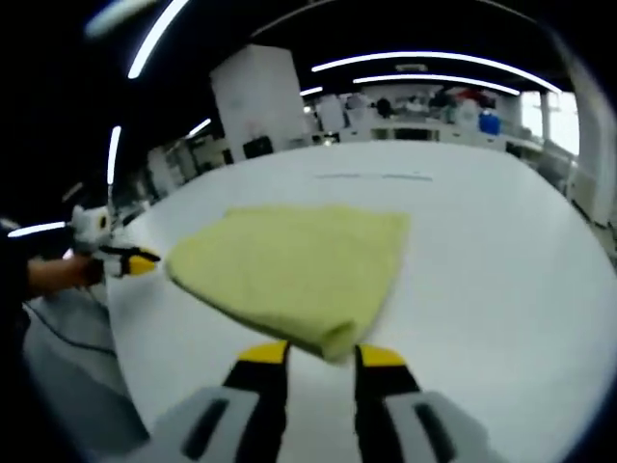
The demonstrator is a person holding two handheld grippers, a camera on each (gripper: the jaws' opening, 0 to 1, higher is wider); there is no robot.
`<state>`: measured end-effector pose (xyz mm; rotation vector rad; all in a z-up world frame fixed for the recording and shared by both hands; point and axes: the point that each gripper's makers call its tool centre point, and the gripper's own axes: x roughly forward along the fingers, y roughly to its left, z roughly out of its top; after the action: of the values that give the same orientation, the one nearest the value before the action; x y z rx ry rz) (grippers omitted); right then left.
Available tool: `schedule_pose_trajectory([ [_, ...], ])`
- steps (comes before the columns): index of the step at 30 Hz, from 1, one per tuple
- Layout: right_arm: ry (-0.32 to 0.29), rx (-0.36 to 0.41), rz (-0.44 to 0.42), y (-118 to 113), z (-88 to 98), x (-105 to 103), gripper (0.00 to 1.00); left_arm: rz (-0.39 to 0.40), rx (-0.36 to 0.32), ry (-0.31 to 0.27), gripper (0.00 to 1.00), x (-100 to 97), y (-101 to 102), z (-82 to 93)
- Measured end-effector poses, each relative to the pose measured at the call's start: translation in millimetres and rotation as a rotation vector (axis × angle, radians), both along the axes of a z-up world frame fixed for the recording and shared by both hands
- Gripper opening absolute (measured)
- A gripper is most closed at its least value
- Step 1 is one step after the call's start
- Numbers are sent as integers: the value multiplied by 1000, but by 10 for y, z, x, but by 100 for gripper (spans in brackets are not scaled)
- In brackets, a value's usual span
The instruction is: Fold the garment on the visible template until the final outline fits inside the template.
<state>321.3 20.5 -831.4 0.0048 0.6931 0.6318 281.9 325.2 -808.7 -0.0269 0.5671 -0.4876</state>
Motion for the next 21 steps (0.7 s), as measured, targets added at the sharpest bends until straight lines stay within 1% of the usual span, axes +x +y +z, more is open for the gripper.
schedule_pose_trajectory([
  [2,1,8,-17,-4,-18,5,17,8,-9,10,12,-11,-11,-33],
  [4,3,22,-30,6,-15,1,14,19,-2,22,10,-10,-9,-80],
  [9,3,34,-51,19,-33,2,11,35,-24,39,9,14,-29,-147],
  [11,2,44,-61,26,-42,12,9,39,-31,41,9,9,-52,-136],
  [18,12,63,-88,51,-107,44,6,50,-48,48,6,52,-39,-176],
  [21,6,67,-96,52,-110,55,1,49,-46,50,2,53,-26,-189],
])
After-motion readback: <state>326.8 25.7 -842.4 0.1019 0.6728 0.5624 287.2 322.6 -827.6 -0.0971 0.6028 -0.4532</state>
